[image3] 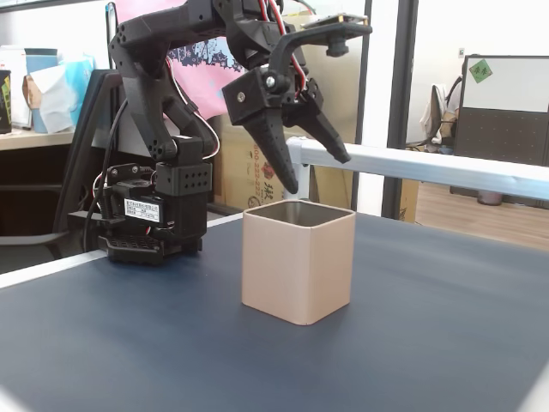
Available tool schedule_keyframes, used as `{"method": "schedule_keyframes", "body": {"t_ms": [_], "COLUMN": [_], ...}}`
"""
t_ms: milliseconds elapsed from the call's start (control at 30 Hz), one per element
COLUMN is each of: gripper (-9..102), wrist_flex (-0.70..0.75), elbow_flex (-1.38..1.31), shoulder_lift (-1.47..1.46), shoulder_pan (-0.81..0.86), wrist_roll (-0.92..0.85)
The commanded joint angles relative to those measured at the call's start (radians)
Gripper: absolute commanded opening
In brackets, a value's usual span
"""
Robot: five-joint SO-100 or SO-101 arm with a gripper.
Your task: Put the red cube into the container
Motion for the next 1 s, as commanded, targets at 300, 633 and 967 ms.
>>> {"method": "schedule_keyframes", "body": {"t_ms": [300, 633, 967], "gripper": [14, 0, 0], "wrist_flex": [-0.103, -0.1, -0.137], "elbow_flex": [0.006, 0.114, 0.607], "shoulder_lift": [0.064, 0.19, 0.577], "shoulder_pan": [0.009, 0.259, 0.443], "wrist_roll": [0.043, -0.083, -0.288]}}
